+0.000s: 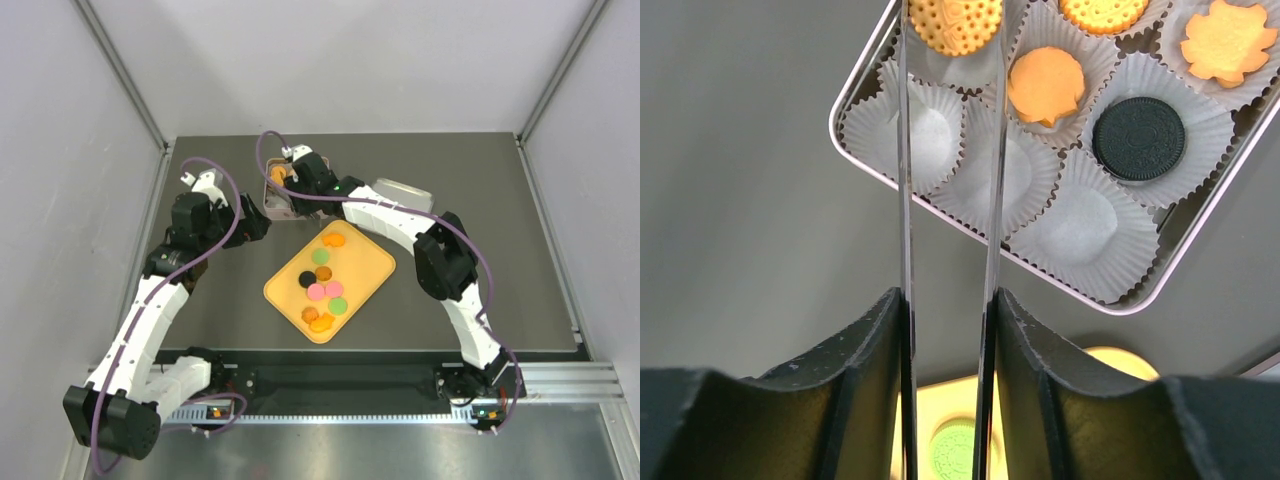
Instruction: Pack the cookies
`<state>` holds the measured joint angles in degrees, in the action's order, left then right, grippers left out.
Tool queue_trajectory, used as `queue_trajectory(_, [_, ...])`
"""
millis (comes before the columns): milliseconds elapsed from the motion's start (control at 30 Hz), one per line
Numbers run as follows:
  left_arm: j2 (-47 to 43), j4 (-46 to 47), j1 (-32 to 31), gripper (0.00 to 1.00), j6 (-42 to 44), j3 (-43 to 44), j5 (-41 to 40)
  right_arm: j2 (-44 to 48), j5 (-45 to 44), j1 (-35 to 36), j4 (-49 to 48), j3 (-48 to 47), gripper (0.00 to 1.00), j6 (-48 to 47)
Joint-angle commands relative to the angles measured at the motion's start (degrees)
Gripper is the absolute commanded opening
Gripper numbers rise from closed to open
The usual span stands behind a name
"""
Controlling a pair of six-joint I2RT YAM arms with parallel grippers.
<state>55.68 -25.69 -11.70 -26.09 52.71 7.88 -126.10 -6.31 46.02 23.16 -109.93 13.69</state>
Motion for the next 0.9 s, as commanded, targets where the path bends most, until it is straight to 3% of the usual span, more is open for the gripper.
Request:
queue_trajectory(0, [-0.1,2.7,0.4,0.99,0.0,-0.7,-0.4,2.3,-0.6,0.8,-3.6,-0.6,0.38,0.4])
queue_trajectory(867, [0.0,2.6,0.4,0.99,0.1,-0.6,-0.4,4.2,-1.2,0.9,-3.2,-0.5,0.45,-0.2])
